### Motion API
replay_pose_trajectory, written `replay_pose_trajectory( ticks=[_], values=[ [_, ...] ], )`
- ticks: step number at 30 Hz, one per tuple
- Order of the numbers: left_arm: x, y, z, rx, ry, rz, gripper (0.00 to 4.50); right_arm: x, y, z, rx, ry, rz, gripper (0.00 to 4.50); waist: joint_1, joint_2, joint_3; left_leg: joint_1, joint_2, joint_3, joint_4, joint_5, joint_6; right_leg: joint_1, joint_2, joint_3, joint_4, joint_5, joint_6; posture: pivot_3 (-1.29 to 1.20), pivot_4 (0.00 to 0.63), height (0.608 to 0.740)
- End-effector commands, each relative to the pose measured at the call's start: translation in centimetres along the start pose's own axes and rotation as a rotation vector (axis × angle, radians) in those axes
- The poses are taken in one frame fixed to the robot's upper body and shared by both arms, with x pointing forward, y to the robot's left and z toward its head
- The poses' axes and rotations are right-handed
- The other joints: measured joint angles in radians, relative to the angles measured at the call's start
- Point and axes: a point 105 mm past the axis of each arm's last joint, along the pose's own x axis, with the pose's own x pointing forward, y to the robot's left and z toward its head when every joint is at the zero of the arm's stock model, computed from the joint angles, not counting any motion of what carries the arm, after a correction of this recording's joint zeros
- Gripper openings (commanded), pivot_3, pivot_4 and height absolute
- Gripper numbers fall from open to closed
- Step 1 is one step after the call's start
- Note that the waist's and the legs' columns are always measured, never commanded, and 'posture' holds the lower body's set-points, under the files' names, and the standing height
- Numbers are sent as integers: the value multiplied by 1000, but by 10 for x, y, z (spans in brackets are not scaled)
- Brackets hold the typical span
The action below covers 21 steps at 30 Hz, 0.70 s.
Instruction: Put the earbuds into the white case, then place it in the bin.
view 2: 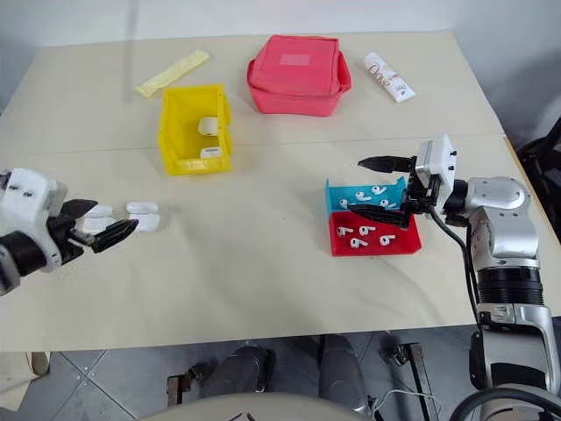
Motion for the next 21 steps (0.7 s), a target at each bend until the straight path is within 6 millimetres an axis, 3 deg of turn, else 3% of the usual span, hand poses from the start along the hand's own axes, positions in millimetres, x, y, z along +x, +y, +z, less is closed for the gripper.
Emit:
replay_pose_trajectory(
  ticks=[1, 14, 21],
  values=[
    [5, -5, 1, -46, 117, 55, 4460, -1, -1, 8, -40, -17, 9, 4500, 3, -1, -1, 0, 0, 0, 0, 0, 0, 0, 0, 0, 1, 0, 0, 0, 150, 740],
    [35, -4, 2, -128, 249, 89, 4460, -6, 7, -1, -16, -1, 13, 4500, 6, -3, -1, 1, 0, 1, 2, 1, -1, -1, 2, 5, 2, 0, 0, 0, 150, 740],
    [41, -7, 1, -153, 307, 86, 4460, -7, 10, -3, -8, -2, 8, 4500, 5, -3, -2, 1, 0, 1, 2, 1, -2, -1, 2, 7, 4, 0, 0, 0, 150, 740]
  ],
)
